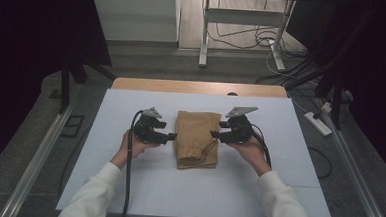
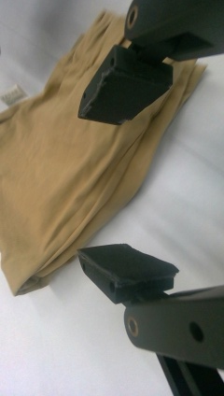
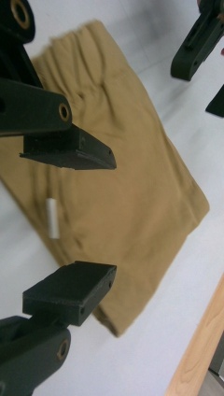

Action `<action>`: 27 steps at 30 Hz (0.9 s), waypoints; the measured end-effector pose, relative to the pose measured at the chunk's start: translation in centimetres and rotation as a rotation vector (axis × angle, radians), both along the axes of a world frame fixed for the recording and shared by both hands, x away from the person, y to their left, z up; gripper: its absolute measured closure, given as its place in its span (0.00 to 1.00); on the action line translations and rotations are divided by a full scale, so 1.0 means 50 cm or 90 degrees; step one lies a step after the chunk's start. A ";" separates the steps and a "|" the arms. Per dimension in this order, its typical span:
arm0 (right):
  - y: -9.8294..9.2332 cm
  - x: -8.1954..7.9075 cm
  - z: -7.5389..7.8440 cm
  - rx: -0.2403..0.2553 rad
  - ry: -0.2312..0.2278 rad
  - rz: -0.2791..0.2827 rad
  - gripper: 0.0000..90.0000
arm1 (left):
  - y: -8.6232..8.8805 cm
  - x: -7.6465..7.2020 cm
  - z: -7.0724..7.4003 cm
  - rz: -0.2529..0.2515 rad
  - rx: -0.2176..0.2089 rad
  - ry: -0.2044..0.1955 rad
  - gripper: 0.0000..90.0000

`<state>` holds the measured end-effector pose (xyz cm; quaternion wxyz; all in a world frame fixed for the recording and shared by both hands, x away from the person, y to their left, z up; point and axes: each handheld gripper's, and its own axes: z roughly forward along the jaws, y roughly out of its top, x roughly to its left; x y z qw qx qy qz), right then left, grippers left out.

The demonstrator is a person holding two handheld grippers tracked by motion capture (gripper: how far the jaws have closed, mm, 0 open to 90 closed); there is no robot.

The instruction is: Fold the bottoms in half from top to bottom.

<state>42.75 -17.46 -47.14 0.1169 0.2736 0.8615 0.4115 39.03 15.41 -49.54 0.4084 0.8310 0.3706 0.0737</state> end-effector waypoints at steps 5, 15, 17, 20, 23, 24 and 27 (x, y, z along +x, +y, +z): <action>-0.027 -0.042 -0.005 0.001 0.000 0.005 0.47 | 0.006 -0.050 -0.006 -0.007 0.011 -0.002 0.33; -0.087 -0.116 -0.028 -0.010 0.015 -0.001 0.46 | 0.021 -0.136 -0.023 -0.018 0.023 0.002 0.32; -0.096 -0.130 -0.031 -0.012 0.019 0.001 0.46 | 0.027 -0.148 -0.026 -0.016 0.020 0.007 0.32; -0.109 -0.149 -0.036 -0.016 0.016 -0.002 0.45 | 0.036 -0.166 -0.034 -0.014 0.021 0.010 0.32; -0.128 -0.171 -0.045 -0.023 0.013 -0.007 0.45 | 0.044 -0.179 -0.039 -0.009 0.021 0.014 0.32; -0.133 -0.176 -0.047 -0.026 0.014 -0.009 0.45 | 0.047 -0.183 -0.040 -0.008 0.021 0.014 0.32; -0.151 -0.191 -0.055 -0.030 0.017 -0.014 0.45 | 0.055 -0.193 -0.042 -0.003 0.022 0.015 0.32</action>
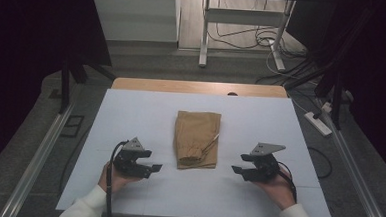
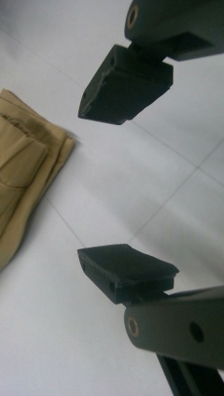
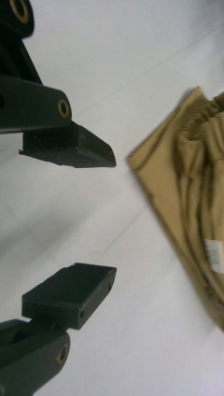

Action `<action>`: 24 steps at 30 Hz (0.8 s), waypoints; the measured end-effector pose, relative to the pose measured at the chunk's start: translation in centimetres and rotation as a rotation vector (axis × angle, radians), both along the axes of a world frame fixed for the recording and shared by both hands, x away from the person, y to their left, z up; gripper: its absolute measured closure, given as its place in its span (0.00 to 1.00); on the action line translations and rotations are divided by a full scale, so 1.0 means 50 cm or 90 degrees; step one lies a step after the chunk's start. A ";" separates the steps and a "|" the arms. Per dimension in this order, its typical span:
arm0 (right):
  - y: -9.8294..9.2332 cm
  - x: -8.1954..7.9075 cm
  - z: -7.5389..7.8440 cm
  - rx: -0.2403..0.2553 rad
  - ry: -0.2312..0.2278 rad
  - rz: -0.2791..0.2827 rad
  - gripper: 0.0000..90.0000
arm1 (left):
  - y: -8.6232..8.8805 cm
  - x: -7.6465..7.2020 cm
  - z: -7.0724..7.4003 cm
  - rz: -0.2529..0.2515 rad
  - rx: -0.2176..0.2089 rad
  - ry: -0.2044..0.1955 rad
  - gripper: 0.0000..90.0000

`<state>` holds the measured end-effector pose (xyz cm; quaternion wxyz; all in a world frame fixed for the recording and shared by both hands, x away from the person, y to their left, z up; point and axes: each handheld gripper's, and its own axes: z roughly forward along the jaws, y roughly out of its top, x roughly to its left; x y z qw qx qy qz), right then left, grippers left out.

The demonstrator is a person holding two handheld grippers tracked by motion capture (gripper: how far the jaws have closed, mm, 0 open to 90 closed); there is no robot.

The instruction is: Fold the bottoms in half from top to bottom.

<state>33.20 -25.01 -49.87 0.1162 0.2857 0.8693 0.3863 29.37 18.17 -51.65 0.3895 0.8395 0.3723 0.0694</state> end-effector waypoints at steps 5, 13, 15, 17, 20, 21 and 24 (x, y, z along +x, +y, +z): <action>-0.028 -0.018 -0.006 -0.002 -0.006 -0.008 0.45 | 0.015 -0.019 -0.007 0.002 0.001 0.007 0.31; -0.058 -0.031 -0.014 -0.008 -0.002 -0.016 0.44 | 0.033 -0.035 -0.011 0.020 -0.003 0.005 0.31; -0.062 -0.034 -0.014 -0.005 -0.002 -0.018 0.44 | 0.033 -0.037 -0.013 0.020 0.002 0.005 0.31; -0.068 -0.036 -0.012 -0.004 -0.005 -0.019 0.43 | 0.033 -0.036 -0.014 0.018 0.004 0.008 0.31; -0.072 -0.037 -0.012 -0.003 -0.004 -0.023 0.43 | 0.031 -0.034 -0.016 0.017 0.005 0.011 0.31; -0.072 -0.038 -0.012 -0.003 -0.004 -0.023 0.43 | 0.031 -0.034 -0.016 0.016 0.006 0.011 0.31; -0.071 -0.039 -0.014 -0.006 -0.004 -0.019 0.42 | 0.030 -0.034 -0.016 0.016 0.004 0.010 0.31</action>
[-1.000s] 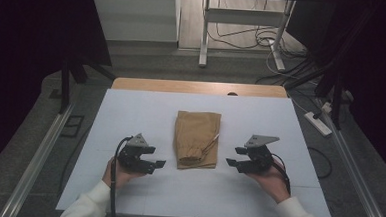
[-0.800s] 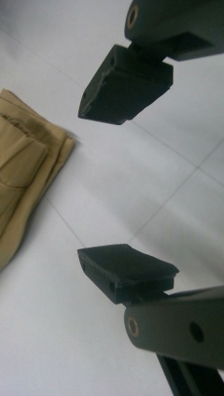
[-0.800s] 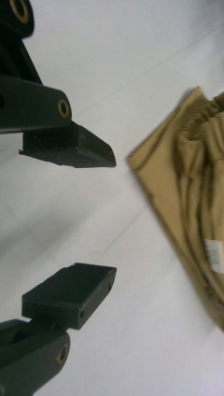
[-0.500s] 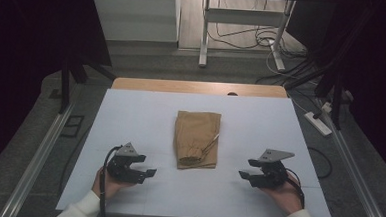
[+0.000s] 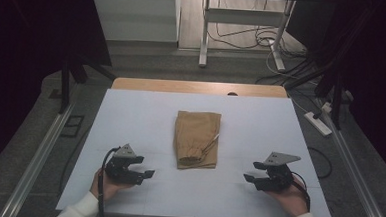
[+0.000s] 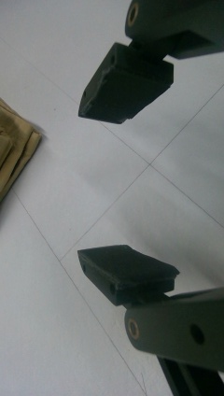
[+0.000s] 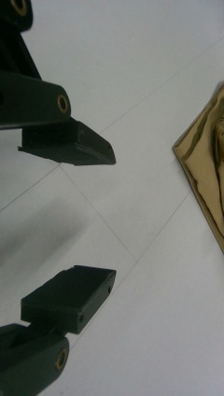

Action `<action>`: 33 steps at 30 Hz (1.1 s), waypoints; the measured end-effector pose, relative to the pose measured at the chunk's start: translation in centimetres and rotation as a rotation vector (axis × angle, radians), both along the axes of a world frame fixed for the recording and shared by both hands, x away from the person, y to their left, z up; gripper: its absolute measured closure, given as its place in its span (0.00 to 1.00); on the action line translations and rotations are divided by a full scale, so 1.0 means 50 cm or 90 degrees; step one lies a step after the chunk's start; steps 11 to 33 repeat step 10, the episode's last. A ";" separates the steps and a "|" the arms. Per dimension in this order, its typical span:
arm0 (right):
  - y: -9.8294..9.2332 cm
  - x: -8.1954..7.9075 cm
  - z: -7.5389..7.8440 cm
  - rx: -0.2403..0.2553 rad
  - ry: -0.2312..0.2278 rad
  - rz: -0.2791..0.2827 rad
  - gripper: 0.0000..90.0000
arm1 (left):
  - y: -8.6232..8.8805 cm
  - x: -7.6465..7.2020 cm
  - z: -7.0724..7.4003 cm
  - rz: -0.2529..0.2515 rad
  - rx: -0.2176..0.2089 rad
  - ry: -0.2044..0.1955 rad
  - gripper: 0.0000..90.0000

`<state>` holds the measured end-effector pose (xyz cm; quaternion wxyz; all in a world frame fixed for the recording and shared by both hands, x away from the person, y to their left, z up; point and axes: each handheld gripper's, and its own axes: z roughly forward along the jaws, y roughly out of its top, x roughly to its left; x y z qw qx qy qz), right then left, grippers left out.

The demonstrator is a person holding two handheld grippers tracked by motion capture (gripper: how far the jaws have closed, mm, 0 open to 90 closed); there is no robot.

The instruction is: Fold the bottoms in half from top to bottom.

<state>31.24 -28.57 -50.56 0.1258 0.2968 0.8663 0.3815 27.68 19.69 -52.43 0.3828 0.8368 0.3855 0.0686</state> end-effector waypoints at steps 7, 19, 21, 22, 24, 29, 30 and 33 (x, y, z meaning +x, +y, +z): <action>-0.001 -0.001 0.001 0.004 -0.002 -0.001 0.41 | -0.001 0.001 -0.001 0.007 0.001 -0.004 0.31; -0.001 -0.002 0.002 0.005 -0.003 -0.001 0.40 | -0.001 0.001 0.000 0.009 -0.002 -0.005 0.31; -0.001 -0.002 0.002 0.005 -0.003 -0.001 0.40 | -0.001 0.001 0.000 0.009 -0.002 -0.005 0.31; -0.001 -0.002 0.002 0.005 -0.003 -0.001 0.40 | -0.001 0.001 0.000 0.009 -0.002 -0.005 0.31; -0.001 -0.002 0.002 0.005 -0.003 -0.001 0.40 | -0.001 0.001 0.000 0.009 -0.002 -0.005 0.31; -0.001 -0.002 0.002 0.005 -0.003 -0.001 0.40 | -0.001 0.001 0.000 0.009 -0.002 -0.005 0.31; -0.001 -0.002 0.002 0.005 -0.003 -0.001 0.40 | -0.001 0.001 0.000 0.009 -0.002 -0.005 0.31; -0.001 -0.002 0.002 0.005 -0.003 -0.001 0.40 | -0.001 0.001 0.000 0.009 -0.002 -0.005 0.31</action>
